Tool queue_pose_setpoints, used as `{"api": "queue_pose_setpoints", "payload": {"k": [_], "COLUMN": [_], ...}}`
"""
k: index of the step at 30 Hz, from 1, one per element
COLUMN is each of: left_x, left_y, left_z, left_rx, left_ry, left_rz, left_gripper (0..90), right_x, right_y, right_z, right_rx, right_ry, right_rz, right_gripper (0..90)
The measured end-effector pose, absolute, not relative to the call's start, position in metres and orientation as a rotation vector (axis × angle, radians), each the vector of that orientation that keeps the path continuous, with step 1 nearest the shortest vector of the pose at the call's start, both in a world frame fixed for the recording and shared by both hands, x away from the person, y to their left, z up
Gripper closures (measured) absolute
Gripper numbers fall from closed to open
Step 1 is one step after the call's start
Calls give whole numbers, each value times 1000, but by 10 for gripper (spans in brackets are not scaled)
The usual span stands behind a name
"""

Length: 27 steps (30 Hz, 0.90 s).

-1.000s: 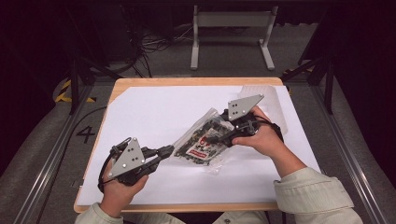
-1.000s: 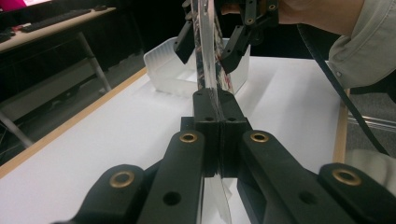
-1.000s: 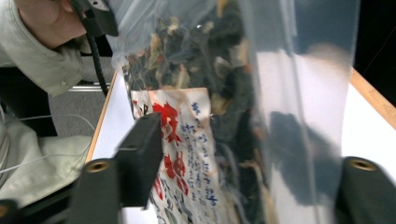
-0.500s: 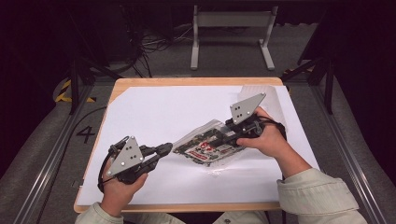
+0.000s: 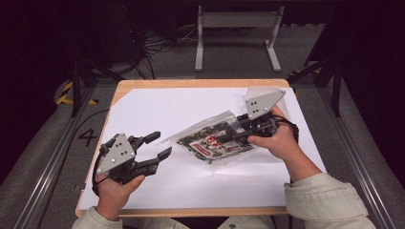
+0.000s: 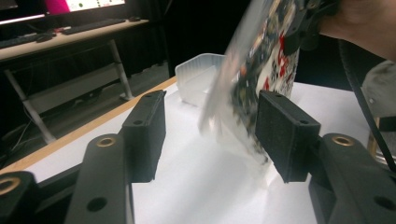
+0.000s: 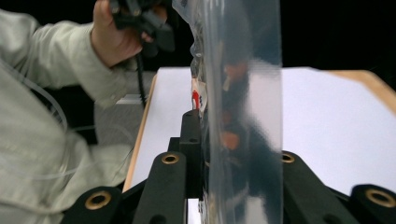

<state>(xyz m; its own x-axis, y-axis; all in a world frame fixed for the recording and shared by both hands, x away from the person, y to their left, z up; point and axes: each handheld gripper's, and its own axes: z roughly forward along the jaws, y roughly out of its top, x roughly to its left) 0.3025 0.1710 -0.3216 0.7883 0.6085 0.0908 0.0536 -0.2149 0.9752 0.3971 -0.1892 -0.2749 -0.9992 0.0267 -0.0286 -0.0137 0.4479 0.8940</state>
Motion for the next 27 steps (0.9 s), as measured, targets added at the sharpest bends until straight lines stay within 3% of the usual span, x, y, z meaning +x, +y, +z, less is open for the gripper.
{"api": "queue_pose_setpoints", "payload": {"k": [27], "left_x": [328], "left_y": [194], "left_z": [-353], "left_rx": [1724], "left_ry": [694], "left_rz": [461], "left_gripper": [379], "right_x": [408], "right_y": [-241], "right_z": [-258], "right_rx": [468], "right_ry": [2061], "right_rz": [1866], "right_gripper": [754]}}
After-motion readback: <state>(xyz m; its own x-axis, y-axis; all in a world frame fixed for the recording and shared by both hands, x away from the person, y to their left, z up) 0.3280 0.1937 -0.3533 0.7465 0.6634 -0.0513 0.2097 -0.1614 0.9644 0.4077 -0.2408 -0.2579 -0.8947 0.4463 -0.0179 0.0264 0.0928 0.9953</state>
